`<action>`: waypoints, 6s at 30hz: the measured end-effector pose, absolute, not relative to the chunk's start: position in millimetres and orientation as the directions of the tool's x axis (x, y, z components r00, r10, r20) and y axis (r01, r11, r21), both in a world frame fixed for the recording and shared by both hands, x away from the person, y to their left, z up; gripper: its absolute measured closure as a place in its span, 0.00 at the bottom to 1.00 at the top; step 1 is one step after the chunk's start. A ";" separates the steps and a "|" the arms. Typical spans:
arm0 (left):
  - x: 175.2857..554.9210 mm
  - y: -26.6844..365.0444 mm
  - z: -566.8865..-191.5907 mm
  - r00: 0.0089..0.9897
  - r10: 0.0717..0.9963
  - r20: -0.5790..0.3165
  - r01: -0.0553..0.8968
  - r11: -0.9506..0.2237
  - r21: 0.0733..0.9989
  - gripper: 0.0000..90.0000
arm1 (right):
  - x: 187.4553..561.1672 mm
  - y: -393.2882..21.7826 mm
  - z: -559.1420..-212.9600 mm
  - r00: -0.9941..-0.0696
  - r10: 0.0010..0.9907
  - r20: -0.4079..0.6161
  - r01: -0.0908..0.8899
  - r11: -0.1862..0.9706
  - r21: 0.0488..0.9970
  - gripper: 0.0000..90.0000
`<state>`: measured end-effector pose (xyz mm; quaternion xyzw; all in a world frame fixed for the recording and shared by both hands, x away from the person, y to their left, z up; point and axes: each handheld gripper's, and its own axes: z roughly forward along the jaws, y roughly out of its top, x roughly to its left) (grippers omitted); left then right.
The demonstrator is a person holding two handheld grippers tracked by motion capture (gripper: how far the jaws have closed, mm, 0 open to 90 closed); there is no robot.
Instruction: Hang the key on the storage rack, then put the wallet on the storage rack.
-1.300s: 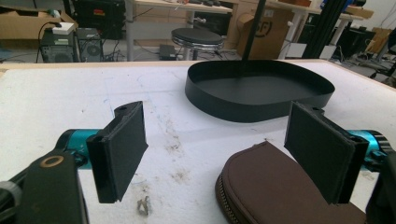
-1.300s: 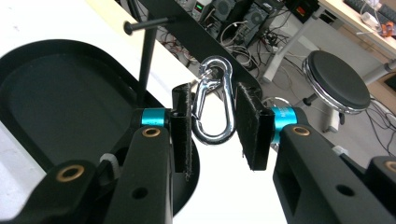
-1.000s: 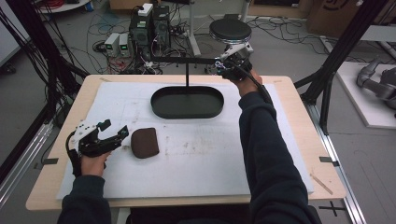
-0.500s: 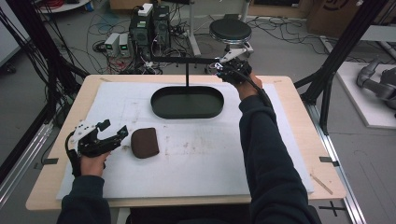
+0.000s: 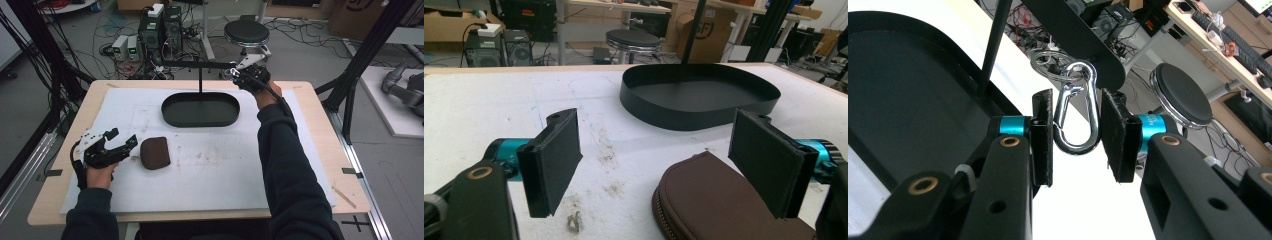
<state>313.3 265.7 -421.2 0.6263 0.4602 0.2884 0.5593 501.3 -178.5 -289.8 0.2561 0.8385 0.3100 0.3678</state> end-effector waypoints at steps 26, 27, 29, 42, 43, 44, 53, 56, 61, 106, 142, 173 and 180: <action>313.8 265.4 -421.5 0.414 0.897 -0.157 0.253 0.052 0.966 0.23 | 483.6 -174.7 -290.3 -0.588 0.603 -0.539 0.111 0.720 0.685 0.77; 314.0 265.2 -421.5 0.415 0.896 -0.157 0.253 0.052 0.966 0.23 | 482.7 -174.2 -289.5 -0.588 0.601 -0.542 0.104 0.720 0.686 0.77; 314.1 264.8 -421.6 0.416 0.896 -0.157 0.256 0.050 0.965 0.23 | 481.9 -173.8 -288.9 -0.586 0.600 -0.545 0.101 0.721 0.686 0.77; 314.4 264.6 -421.5 0.420 0.894 -0.155 0.254 0.048 0.966 0.23 | 478.2 -173.1 -286.4 -0.584 0.594 -0.553 0.081 0.721 0.688 0.77; 314.3 264.5 -421.5 0.420 0.894 -0.156 0.254 0.049 0.966 0.23 | 478.4 -173.2 -286.3 -0.583 0.592 -0.557 0.078 0.723 0.687 0.77; 314.3 264.7 -421.5 0.419 0.895 -0.156 0.255 0.049 0.966 0.23 | 478.0 -173.1 -286.4 -0.583 0.594 -0.554 0.084 0.722 0.687 0.77; 314.7 264.6 -421.8 0.418 0.895 -0.157 0.257 0.050 0.965 0.23 | 491.0 -173.5 -295.5 -0.571 0.619 -0.539 0.135 0.719 0.682 0.77; 314.9 265.1 -422.2 0.416 0.895 -0.160 0.256 0.053 0.965 0.23 | 492.9 -172.1 -295.8 -0.564 0.620 -0.545 0.123 0.716 0.688 0.77; 314.9 264.8 -422.0 0.417 0.895 -0.161 0.256 0.054 0.965 0.23 | 495.9 -169.2 -294.8 -0.555 0.629 -0.545 0.125 0.711 0.692 0.77; 316.4 245.5 -414.8 0.417 0.891 -0.180 0.309 0.047 0.950 0.20 | 415.8 -299.7 -328.8 -0.627 0.756 -0.188 0.389 0.514 0.765 0.28; 323.1 228.3 -421.5 0.444 0.875 -0.194 0.403 -0.002 0.915 0.20 | 365.8 -338.4 -399.5 -0.555 0.828 -0.074 0.445 0.371 0.815 0.24; 328.7 225.7 -452.5 0.367 0.868 -0.334 0.661 0.009 0.750 0.15 | 365.8 -329.5 -402.2 -0.586 0.807 -0.071 0.448 0.396 0.802 0.27; 328.2 222.4 -451.7 0.390 0.840 -0.377 0.673 0.020 0.740 0.34 | 366.2 -327.7 -401.0 -0.588 0.806 -0.069 0.442 0.392 0.807 0.27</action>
